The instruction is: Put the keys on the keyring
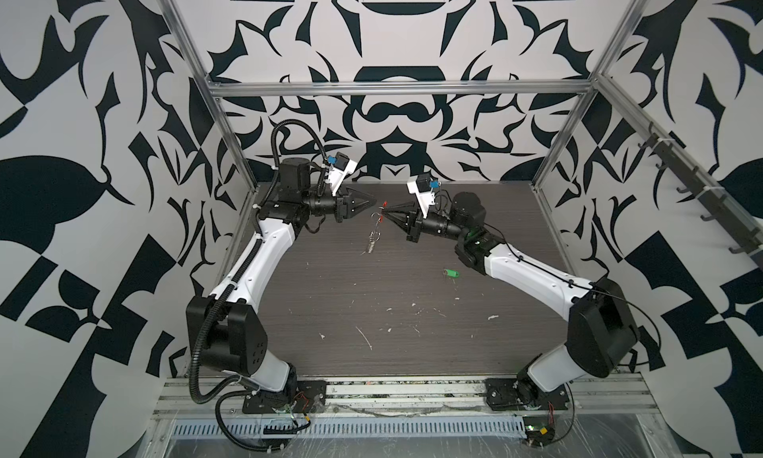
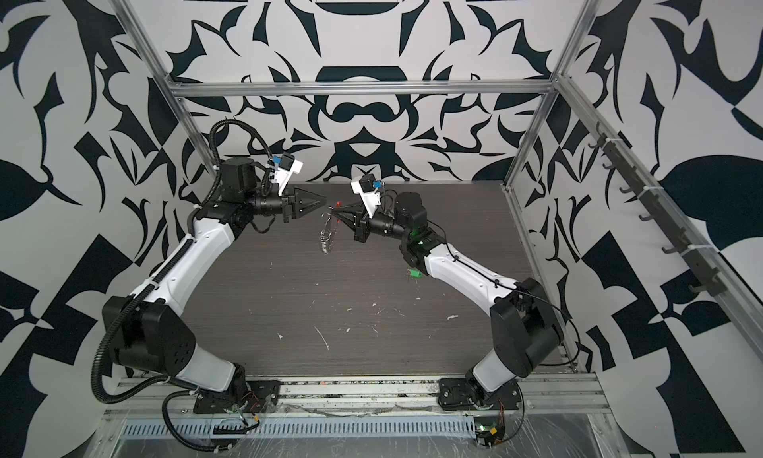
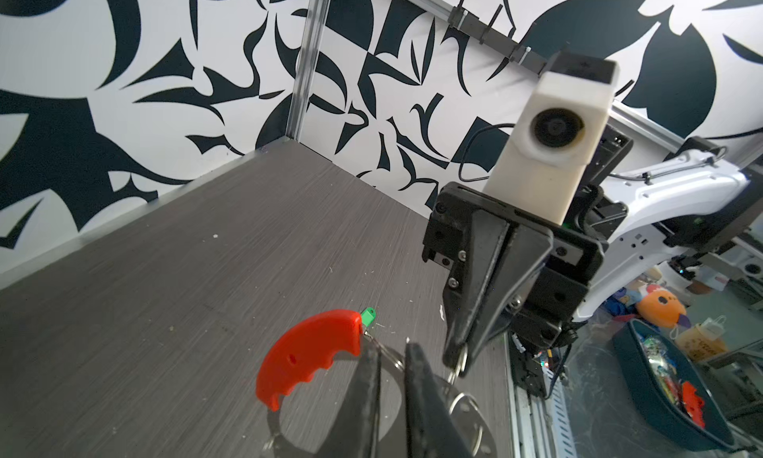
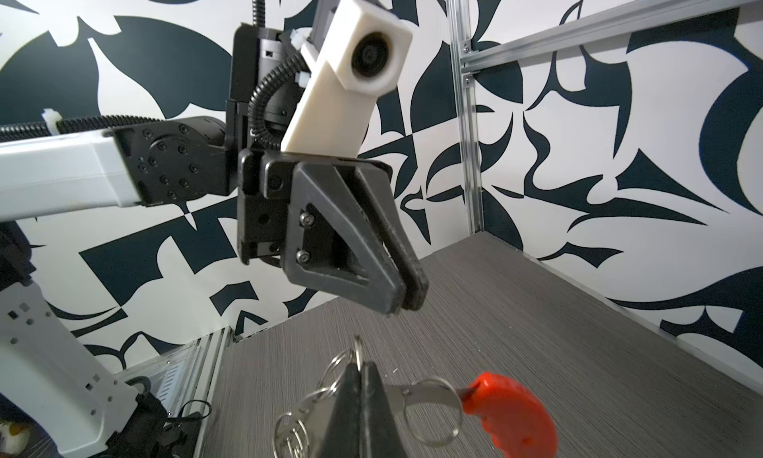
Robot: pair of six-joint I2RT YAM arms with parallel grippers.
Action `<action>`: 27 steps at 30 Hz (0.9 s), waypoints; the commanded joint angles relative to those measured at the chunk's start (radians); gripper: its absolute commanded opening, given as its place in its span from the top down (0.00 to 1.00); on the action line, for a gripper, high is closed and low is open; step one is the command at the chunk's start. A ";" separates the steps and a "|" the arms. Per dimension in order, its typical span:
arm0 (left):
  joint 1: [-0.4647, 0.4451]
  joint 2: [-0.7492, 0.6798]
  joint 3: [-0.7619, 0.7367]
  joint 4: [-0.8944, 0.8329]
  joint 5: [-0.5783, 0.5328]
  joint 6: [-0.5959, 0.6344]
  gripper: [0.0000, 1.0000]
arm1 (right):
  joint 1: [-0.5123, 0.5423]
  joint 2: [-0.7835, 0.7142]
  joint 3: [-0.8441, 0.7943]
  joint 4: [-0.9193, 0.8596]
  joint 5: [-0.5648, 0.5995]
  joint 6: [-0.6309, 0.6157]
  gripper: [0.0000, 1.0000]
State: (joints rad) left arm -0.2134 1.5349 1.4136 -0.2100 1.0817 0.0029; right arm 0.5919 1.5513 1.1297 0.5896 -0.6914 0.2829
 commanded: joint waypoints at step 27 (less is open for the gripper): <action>0.002 -0.016 -0.028 0.070 0.120 -0.058 0.80 | 0.008 0.020 0.028 0.233 0.018 0.119 1.00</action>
State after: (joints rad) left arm -0.2108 1.5269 1.3777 -0.1524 1.1721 -0.0463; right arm 0.5934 1.5887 1.1206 0.7250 -0.6540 0.3836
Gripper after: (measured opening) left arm 0.204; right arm 0.049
